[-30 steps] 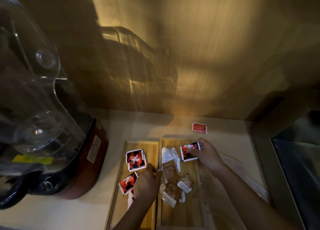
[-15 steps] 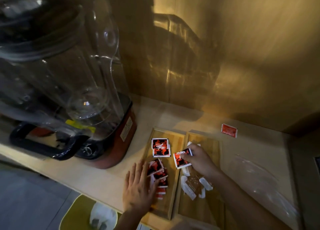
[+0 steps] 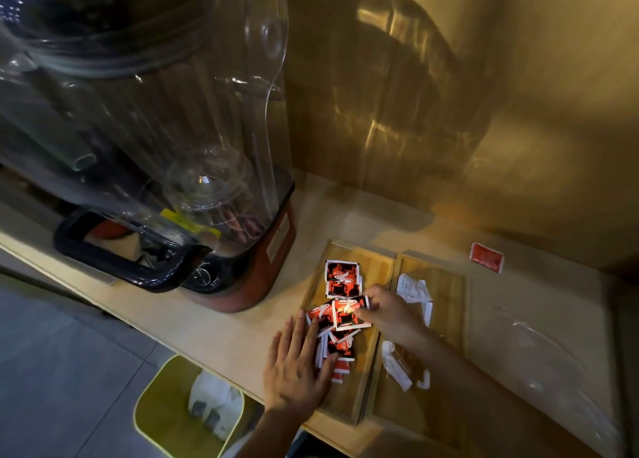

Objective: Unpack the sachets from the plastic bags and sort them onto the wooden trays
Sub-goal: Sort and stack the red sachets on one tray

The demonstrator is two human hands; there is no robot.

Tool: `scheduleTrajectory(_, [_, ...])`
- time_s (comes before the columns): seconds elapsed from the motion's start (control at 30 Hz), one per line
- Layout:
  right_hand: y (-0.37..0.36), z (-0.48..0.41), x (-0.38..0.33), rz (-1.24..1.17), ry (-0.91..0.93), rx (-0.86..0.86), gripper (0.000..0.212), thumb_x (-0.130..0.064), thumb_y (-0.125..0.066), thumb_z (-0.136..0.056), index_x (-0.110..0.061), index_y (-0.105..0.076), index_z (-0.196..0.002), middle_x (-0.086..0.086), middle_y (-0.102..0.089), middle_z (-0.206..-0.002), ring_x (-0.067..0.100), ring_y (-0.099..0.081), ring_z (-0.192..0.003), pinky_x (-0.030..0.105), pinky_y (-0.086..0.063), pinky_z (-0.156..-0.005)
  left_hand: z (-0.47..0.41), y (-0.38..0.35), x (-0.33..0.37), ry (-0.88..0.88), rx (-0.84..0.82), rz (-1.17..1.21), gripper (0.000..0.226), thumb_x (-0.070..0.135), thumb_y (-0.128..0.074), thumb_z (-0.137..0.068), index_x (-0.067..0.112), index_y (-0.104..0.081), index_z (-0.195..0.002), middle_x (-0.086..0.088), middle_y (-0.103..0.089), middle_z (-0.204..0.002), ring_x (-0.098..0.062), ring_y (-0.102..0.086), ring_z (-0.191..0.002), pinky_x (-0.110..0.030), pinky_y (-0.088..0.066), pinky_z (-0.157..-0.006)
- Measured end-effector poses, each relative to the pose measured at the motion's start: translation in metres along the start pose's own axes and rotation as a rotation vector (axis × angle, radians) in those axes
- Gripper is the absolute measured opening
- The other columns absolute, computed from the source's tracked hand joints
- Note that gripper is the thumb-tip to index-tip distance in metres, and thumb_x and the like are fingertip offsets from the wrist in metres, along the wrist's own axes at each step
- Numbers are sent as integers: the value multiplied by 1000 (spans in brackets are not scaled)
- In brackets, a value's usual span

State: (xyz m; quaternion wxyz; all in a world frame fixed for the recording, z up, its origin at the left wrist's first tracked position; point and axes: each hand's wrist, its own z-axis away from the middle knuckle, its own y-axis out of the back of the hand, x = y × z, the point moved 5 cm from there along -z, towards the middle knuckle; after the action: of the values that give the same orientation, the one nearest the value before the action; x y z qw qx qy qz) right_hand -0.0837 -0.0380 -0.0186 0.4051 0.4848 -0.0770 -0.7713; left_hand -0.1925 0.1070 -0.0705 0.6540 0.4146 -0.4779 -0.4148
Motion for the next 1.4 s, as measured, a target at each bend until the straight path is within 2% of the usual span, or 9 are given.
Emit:
scheduleTrajectory(0.13, [13,-9,11,71,14,104,24,-21,-61,-84,-8,-57,-104,8,-64,-102,21,-60,-97,28,-42,-77,-1,-2,-3,39,-53,-73,68,66,-17,-88,28,-26,-144,-1,-24,-151,-19,-27,-140,-31,-4,-112])
scheduleTrajectory(0.23, [32,-12,13,51,49,185,15,-13,-55,-87,-4,-62,-97,6,-63,-94,18,-57,-91,22,-41,-70,-2,-3,-4,41,-115,-71,67,64,-22,-88,24,-38,-139,-1,-37,-145,-20,-41,-132,-29,-1,-112])
scheduleTrajectory(0.4, [76,-24,36,-28,-27,332,16,-10,-55,-86,-5,-65,-97,14,-68,-100,28,-62,-95,37,-47,-85,-2,-3,-3,39,-126,-68,65,63,-23,-89,24,-34,-140,-2,-36,-146,-21,-39,-133,-28,2,-111])
scheduleTrajectory(0.7, [163,-47,97,114,-158,526,11,-9,-60,-76,-13,-57,-86,12,-59,-85,28,-58,-87,32,-39,-73,0,-3,-2,38,-5,-30,66,68,-14,-87,33,-12,-144,3,-17,-153,-18,-12,-142,-21,13,-111])
scheduleTrajectory(1.0, [192,-59,130,328,-276,450,42,-27,-69,-76,-18,-56,-115,18,-54,-122,37,-48,-118,45,-37,-98,1,0,0,45,-9,-11,66,69,-12,-87,35,-10,-144,4,-13,-154,-17,-8,-144,-16,18,-108])
scheduleTrajectory(1.1, [195,-64,145,161,-313,417,30,-33,-74,-63,-19,-64,-88,14,-67,-89,33,-66,-86,41,-54,-80,-1,1,1,41,18,-4,71,74,-3,-82,36,-8,-143,6,-6,-154,-16,-1,-143,-18,16,-109])
scheduleTrajectory(1.2, [189,-75,162,70,-304,355,11,-16,-67,-73,-17,-59,-65,16,-62,-68,25,-57,-57,39,-54,-61,-1,4,2,50,22,-29,72,74,-2,-82,35,-10,-142,6,-9,-154,-17,-4,-142,-22,10,-110])
scheduleTrajectory(1.3, [187,-72,145,61,-274,460,22,-26,-61,-79,-20,-60,-57,17,-64,-72,30,-62,-73,46,-52,-76,-1,4,5,51,-3,-5,79,77,10,-74,36,-2,-141,8,3,-153,-15,8,-142,-22,11,-108])
scheduleTrajectory(1.4, [188,-69,126,93,-227,590,19,-38,-64,-70,-23,-73,-77,17,-68,-96,37,-60,-98,47,-48,-90,0,5,5,58,5,18,82,78,12,-73,35,-2,-142,8,5,-153,-14,7,-142,-24,9,-109])
